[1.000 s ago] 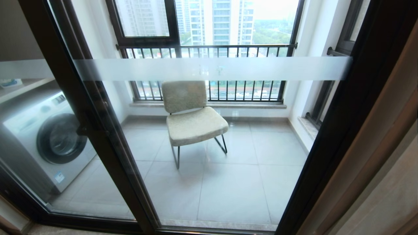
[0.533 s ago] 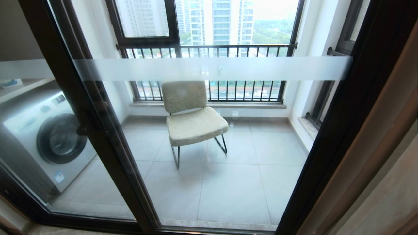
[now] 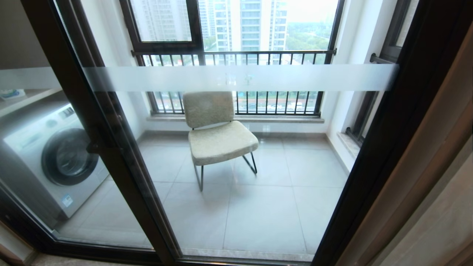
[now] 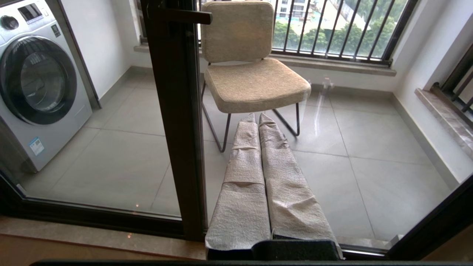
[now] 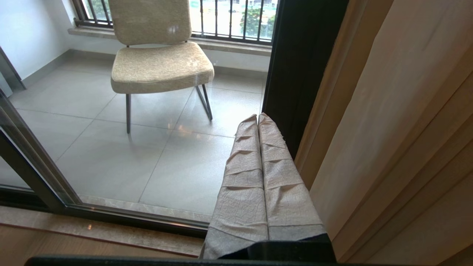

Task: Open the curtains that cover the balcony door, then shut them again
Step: Pull the inner curtains open on both sides

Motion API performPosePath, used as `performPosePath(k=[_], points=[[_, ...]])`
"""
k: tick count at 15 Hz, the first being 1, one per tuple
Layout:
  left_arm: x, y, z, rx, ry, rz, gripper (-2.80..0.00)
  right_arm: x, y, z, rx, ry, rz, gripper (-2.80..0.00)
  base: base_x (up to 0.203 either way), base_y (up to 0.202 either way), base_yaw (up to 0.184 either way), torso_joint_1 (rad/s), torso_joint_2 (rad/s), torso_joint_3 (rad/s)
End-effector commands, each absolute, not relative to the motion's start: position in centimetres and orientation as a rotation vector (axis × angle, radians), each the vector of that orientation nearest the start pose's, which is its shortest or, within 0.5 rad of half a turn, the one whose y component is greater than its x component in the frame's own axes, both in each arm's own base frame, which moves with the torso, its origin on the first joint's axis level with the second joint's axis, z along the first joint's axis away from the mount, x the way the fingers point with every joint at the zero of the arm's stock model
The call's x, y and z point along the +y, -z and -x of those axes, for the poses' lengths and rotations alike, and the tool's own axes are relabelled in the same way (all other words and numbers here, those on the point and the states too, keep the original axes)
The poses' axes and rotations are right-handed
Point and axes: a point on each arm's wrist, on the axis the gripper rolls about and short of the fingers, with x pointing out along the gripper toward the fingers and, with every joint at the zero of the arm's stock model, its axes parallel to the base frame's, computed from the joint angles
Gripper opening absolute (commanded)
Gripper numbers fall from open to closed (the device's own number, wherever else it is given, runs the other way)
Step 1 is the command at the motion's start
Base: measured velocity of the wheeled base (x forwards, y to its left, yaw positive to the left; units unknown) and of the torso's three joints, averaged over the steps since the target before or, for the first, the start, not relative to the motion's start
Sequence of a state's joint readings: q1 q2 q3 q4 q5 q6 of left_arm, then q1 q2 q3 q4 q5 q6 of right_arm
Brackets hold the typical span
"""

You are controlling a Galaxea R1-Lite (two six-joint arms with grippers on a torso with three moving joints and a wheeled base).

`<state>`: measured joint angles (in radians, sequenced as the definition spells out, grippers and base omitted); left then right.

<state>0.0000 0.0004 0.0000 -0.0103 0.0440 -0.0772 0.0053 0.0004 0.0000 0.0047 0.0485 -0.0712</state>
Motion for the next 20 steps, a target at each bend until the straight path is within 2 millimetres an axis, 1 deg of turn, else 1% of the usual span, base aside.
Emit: performPosePath(k=[1, 11, 13, 14, 16, 18, 20], points=[[0.1, -7.7, 2.3, -0.012, -0.045, 0.078, -2.8, 0.1, -7.5, 2.3, 0.003, -0.055, 0.072, -2.8, 0.0, 0.0, 0.0, 0.0, 0.0, 0.0], [0.1, -7.7, 2.3, -0.013, -0.045, 0.078, -2.8, 0.1, -7.5, 2.3, 0.003, -0.055, 0.07, -2.8, 0.0, 0.0, 0.0, 0.0, 0.0, 0.0], [0.1, -7.7, 2.3, -0.011, -0.044, 0.078, -2.8, 0.1, -7.6, 2.3, -0.004, -0.055, 0.103, -2.8, 0.0, 0.0, 0.0, 0.0, 0.0, 0.0], [0.1, -7.7, 2.3, -0.011, -0.045, 0.078, -2.8, 0.1, -8.0, 2.4, -0.025, -0.056, 0.107, -2.8, 0.0, 0.0, 0.0, 0.0, 0.0, 0.0], [0.1, -7.7, 2.3, -0.012, -0.044, 0.078, -2.8, 0.1, -9.6, 2.9, -0.081, -0.062, 0.108, -2.8, 0.0, 0.0, 0.0, 0.0, 0.0, 0.0], [0.1, -7.7, 2.3, -0.011, -0.044, 0.078, -2.8, 0.1, -11.7, 3.7, -0.141, -0.062, 0.111, -2.8, 0.0, 0.0, 0.0, 0.0, 0.0, 0.0], [0.1, -7.7, 2.3, -0.012, -0.045, 0.078, -2.8, 0.1, -14.3, 4.2, -0.171, -0.059, 0.12, -2.8, 0.0, 0.0, 0.0, 0.0, 0.0, 0.0]])
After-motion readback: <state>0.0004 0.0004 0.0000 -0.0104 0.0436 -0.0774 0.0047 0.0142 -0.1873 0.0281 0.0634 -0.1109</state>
